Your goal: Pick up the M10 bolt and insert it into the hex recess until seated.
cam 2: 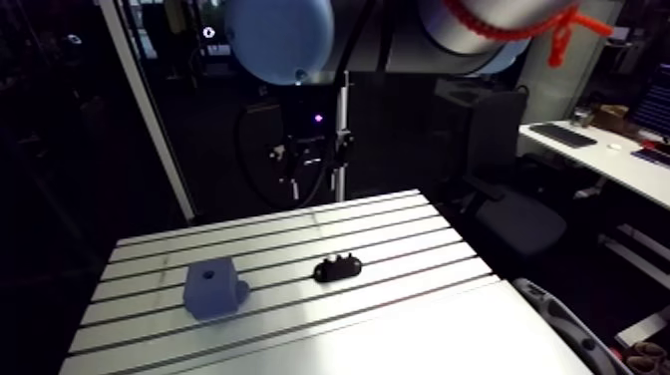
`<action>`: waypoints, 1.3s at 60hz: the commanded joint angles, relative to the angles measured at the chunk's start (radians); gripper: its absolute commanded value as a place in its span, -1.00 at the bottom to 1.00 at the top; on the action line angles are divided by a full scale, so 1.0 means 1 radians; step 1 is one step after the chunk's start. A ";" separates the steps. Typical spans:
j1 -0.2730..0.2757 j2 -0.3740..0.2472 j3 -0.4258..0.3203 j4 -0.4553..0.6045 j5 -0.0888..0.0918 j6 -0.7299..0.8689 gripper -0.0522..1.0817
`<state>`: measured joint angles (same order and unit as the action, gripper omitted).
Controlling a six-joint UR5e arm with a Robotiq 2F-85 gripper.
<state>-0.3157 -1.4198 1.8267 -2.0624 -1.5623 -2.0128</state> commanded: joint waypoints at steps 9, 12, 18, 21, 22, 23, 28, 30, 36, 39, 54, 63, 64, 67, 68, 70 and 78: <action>-0.037 0.022 0.025 -0.023 -0.002 -0.003 -0.07; -0.037 0.022 0.030 -0.023 -0.002 -0.004 -0.07; -0.046 0.022 0.042 -0.023 0.000 -0.004 -0.07; -0.048 0.022 0.051 -0.023 0.000 -0.005 -0.07; -0.048 0.022 0.051 -0.023 0.000 -0.005 -0.07; -0.048 0.022 0.055 -0.024 0.000 -0.005 -0.07; -0.046 0.023 0.059 -0.033 0.000 -0.004 -0.05; -0.048 0.027 0.065 -0.039 -0.001 -0.004 -0.04; -0.048 0.044 0.081 -0.066 -0.007 -0.004 -0.04; -0.048 0.045 0.087 -0.071 -0.009 -0.004 -0.04; -0.046 0.049 0.116 -0.094 -0.012 -0.004 -0.01; -0.046 0.060 0.117 -0.098 -0.015 -0.004 -0.01; -0.046 0.061 0.119 -0.102 -0.018 -0.004 -0.01; -0.046 0.062 0.123 -0.108 -0.022 -0.005 -0.01; -0.046 0.062 0.125 -0.115 -0.027 -0.005 -0.01; -0.046 0.062 0.128 -0.124 -0.031 -0.007 -0.01; -0.044 0.072 0.134 -0.142 -0.037 -0.008 -0.01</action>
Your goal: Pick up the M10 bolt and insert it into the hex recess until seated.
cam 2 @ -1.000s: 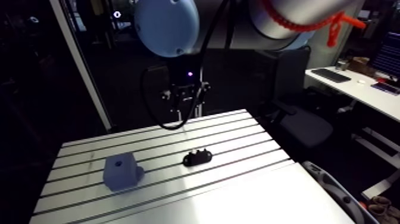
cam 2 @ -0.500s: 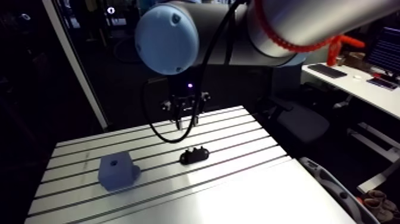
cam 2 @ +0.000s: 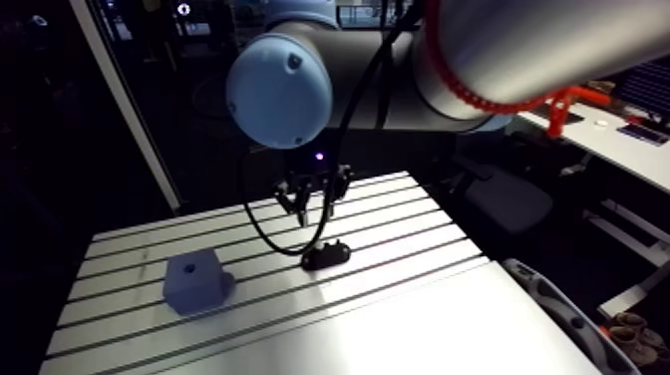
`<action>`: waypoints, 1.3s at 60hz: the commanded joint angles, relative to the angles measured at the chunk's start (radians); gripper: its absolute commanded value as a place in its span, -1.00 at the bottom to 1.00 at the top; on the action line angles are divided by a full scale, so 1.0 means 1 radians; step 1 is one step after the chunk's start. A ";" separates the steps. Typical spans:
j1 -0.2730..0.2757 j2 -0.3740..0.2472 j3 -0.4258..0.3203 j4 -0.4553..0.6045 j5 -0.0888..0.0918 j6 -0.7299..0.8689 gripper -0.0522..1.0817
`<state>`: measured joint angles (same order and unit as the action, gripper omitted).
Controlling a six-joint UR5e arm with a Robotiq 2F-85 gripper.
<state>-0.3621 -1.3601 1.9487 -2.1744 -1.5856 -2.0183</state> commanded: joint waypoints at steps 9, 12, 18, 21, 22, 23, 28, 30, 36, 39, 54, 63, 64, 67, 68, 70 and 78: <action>0.003 0.020 0.020 -0.034 -0.014 -0.003 -0.01; 0.003 0.023 0.022 -0.045 -0.012 -0.004 -0.01; 0.003 0.027 0.028 -0.062 -0.012 -0.006 -0.01; 0.002 0.031 0.029 -0.067 -0.012 -0.006 -0.01; 0.002 0.031 0.029 -0.067 -0.012 -0.006 -0.01; 0.002 0.031 0.031 -0.068 -0.012 -0.006 -0.01; 0.002 0.032 0.035 -0.069 -0.011 -0.006 -0.01; 0.002 0.034 0.038 -0.069 -0.011 -0.006 -0.01; 0.000 0.039 0.040 -0.069 -0.011 -0.006 -0.01; 0.000 0.039 0.042 -0.069 -0.011 -0.006 -0.01; -0.002 0.044 0.048 -0.069 -0.012 -0.023 -0.01; -0.005 0.051 0.048 -0.069 -0.012 -0.026 -0.01; -0.005 0.051 0.048 -0.069 -0.012 -0.026 -0.01; -0.005 0.051 0.048 -0.069 -0.012 -0.026 -0.01; -0.005 0.051 0.048 -0.069 -0.012 -0.026 -0.01; -0.005 0.052 0.048 -0.070 -0.012 -0.026 -0.01; -0.005 0.060 0.047 -0.076 -0.011 -0.026 -0.01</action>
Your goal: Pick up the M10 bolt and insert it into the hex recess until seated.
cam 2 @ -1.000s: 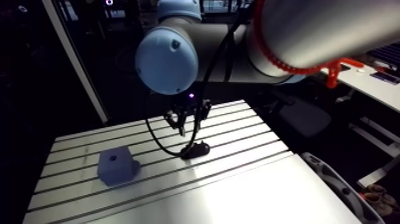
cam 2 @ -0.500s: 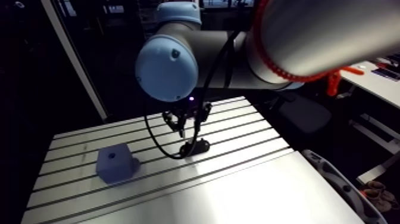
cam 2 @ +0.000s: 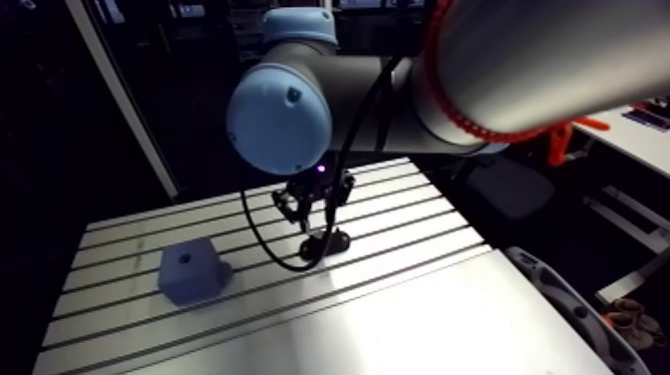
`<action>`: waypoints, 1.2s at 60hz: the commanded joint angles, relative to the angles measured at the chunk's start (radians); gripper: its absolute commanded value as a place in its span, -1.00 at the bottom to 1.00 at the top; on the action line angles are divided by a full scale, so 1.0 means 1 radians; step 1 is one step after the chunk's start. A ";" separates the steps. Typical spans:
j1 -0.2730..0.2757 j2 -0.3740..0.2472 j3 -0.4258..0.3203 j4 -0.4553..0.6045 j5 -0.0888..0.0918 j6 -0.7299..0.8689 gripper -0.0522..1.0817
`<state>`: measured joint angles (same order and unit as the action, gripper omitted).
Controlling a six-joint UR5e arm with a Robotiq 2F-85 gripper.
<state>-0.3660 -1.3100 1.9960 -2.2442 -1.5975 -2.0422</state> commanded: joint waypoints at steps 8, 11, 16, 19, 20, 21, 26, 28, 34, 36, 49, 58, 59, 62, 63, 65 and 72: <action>-0.001 0.020 0.002 -0.049 0.001 -0.004 -0.01; -0.001 0.023 0.003 -0.051 0.000 -0.003 -0.01; 0.001 0.028 0.007 -0.054 0.001 -0.003 -0.01; 0.001 0.032 0.007 -0.056 0.001 -0.003 -0.01; 0.001 0.036 0.007 -0.056 0.001 -0.003 -0.01; 0.001 0.037 0.005 -0.055 0.001 -0.003 -0.01; 0.001 0.038 0.005 -0.055 0.005 -0.003 -0.01; 0.001 0.038 0.004 -0.053 0.009 -0.003 -0.01; 0.001 0.036 0.004 -0.053 0.011 -0.003 -0.01; 0.002 0.036 0.004 -0.053 0.011 -0.003 -0.01; 0.002 0.033 0.002 -0.043 0.005 -0.003 -0.01; 0.002 0.025 0.002 -0.038 0.003 -0.003 -0.01; 0.002 0.025 0.002 -0.038 0.003 -0.003 -0.01; 0.002 0.025 0.002 -0.033 0.003 -0.003 -0.01; 0.002 0.025 0.002 -0.033 0.003 -0.003 -0.01; 0.002 0.025 0.003 -0.032 0.003 -0.003 -0.01; 0.005 0.024 0.005 -0.026 0.004 -0.003 -0.01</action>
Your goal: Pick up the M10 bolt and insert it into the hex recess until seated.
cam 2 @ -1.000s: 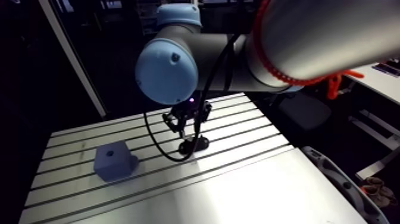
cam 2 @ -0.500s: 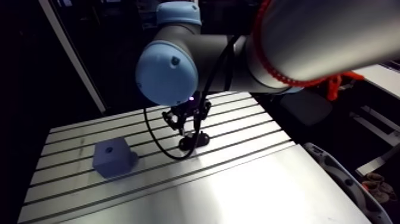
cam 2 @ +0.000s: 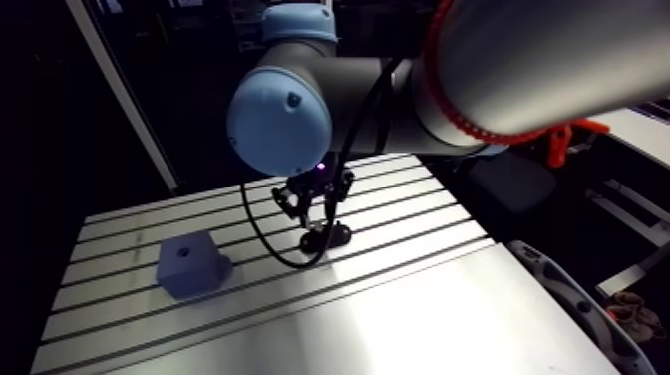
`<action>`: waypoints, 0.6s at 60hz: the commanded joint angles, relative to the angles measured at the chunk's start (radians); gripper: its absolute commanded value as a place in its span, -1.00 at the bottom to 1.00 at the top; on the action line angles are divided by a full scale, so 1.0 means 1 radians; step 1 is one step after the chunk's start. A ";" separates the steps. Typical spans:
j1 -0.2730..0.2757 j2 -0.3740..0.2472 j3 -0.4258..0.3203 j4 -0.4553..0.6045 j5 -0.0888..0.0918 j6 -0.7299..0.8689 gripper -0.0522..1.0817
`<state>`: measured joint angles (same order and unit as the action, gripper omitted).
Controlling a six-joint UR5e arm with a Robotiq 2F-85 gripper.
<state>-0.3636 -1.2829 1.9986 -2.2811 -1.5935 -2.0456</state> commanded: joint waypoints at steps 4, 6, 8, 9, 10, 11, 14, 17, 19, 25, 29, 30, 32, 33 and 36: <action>0.005 -0.003 0.003 0.019 -0.001 0.000 -0.01; 0.005 -0.003 0.003 0.020 -0.001 0.000 -0.01; 0.005 -0.003 0.004 0.021 -0.001 0.000 -0.01; 0.005 -0.003 0.004 0.021 -0.001 0.000 -0.01; 0.005 -0.003 0.004 0.021 -0.001 0.000 -0.01; 0.005 -0.003 0.004 0.021 -0.001 0.000 -0.01; 0.005 -0.005 0.007 0.021 -0.001 0.000 -0.01; 0.005 -0.006 0.008 0.021 -0.001 0.000 -0.01; 0.003 -0.008 0.009 0.021 -0.001 0.000 -0.01; 0.003 -0.008 0.009 0.021 -0.003 0.000 -0.01; 0.002 -0.009 0.009 0.021 -0.003 0.000 -0.01; 0.002 -0.009 0.009 0.021 -0.003 0.000 -0.01; 0.002 -0.009 0.010 0.021 -0.003 0.000 -0.01; 0.002 -0.011 0.010 0.021 -0.004 0.000 -0.01; 0.002 -0.012 0.012 0.021 -0.004 0.000 -0.01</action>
<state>-0.3611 -1.2908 2.0070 -2.2609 -1.5957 -2.0457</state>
